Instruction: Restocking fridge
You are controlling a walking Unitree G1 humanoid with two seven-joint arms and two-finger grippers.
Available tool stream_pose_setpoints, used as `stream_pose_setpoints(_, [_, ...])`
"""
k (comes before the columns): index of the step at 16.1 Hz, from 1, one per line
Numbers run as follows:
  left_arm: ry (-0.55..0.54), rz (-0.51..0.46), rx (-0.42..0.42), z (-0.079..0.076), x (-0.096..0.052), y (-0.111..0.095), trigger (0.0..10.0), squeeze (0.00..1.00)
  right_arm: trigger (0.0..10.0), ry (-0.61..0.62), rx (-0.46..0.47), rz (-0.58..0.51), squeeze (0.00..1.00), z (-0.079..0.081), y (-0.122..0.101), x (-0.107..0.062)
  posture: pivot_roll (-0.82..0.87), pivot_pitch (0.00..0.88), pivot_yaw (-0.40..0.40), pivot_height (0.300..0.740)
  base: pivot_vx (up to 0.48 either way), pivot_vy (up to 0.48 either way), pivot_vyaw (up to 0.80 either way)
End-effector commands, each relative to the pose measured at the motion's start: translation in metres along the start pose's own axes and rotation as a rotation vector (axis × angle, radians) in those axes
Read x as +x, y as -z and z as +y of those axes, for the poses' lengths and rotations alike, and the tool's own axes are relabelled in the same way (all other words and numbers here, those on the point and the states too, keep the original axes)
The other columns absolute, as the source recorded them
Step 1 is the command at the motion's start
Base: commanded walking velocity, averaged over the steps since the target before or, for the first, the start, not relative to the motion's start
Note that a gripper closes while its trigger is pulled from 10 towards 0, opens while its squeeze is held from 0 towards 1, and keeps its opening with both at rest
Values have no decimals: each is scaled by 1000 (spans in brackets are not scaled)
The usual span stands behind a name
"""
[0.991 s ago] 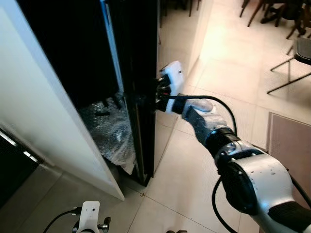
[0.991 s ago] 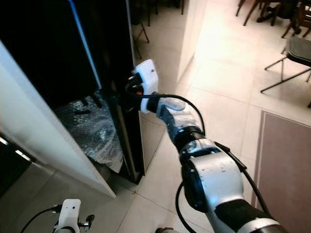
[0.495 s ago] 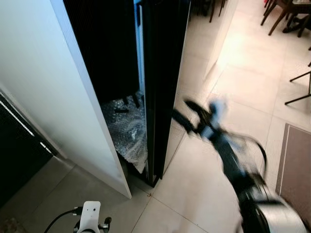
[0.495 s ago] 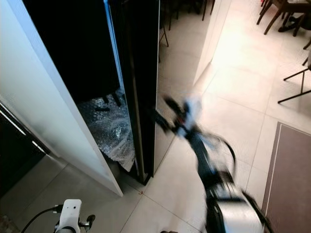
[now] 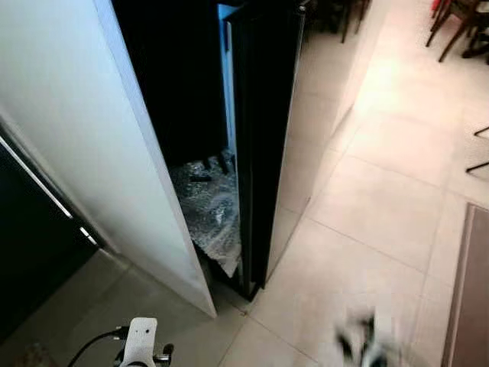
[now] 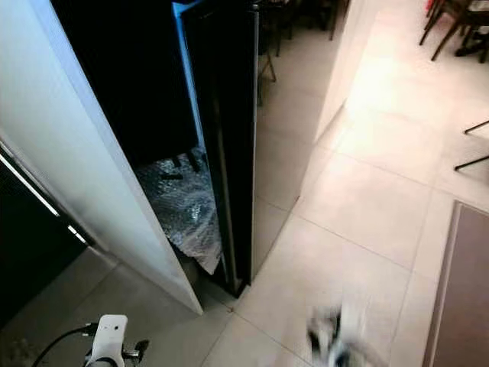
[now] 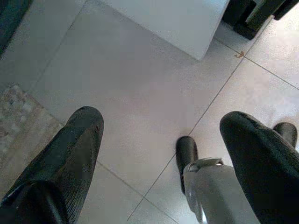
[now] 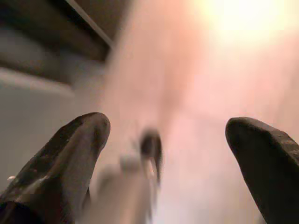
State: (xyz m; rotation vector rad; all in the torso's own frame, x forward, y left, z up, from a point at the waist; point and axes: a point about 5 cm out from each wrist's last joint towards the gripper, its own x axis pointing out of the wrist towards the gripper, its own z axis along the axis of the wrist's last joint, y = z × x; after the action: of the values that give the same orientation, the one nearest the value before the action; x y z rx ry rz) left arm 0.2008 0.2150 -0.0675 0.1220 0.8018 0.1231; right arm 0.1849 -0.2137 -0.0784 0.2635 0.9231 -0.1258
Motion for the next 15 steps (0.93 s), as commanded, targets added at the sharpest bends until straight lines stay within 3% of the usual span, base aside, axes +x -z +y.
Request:
stream_pose_setpoints(1, [11,32,2,-1,-2,8,10000,0,10000,12,-12,-18,0,2,-7,2,69,91,4,729,0,0,0])
stream_pose_setpoints(4, [27,39,3,-5,-2,8,10000,0,10000,27,3,-29,0,7,-3,2,70,75,-9,729,0,0,0])
stream_pose_setpoints(10, [23,47,-1,-4,-2,9,10000,0,10000,17,-17,-39,0,16,-8,4,72,85,-1,729,0,0,772])
stream_pose_setpoints(15, [17,52,-4,-1,-2,11,10000,0,10000,-5,-111,16,0,13,7,2,81,107,8,729,0,0,800])
